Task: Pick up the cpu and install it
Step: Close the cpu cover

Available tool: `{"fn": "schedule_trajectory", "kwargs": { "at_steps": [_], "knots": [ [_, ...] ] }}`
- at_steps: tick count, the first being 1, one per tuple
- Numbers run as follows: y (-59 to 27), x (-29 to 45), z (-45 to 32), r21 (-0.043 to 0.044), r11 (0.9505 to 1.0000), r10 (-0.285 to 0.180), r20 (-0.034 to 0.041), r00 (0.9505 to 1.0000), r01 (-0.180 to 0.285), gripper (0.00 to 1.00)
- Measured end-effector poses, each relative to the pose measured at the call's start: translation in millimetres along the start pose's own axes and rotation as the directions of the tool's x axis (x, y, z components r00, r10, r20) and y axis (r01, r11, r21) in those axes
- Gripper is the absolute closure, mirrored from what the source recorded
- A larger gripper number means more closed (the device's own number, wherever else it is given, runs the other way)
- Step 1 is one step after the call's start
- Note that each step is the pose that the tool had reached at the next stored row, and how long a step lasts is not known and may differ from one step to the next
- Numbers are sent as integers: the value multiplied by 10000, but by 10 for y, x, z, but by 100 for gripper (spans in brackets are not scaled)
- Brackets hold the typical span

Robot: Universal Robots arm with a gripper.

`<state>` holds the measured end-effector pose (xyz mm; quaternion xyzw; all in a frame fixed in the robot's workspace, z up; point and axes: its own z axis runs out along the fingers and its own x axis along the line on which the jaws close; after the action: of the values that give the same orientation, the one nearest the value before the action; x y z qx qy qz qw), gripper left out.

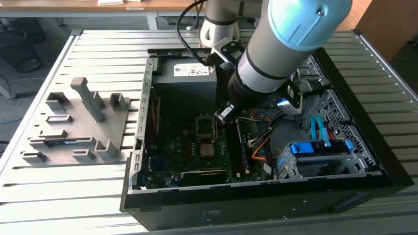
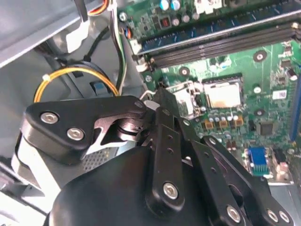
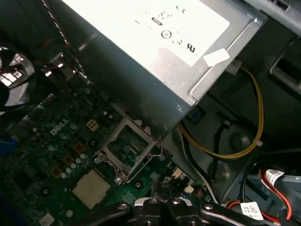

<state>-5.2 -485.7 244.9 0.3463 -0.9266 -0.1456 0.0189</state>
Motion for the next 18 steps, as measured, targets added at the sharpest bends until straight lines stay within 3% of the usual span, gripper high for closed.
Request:
{"fn": "schedule_trajectory", "kwargs": {
  "at_steps": [8, 18],
  "knots": [
    [-38, 9, 133, -55, 10000, -8, 45, 10000, 8, 90],
    [-64, 15, 220, -138, 9999, -23, 115, 9999, 24, 90]
  ]
}}
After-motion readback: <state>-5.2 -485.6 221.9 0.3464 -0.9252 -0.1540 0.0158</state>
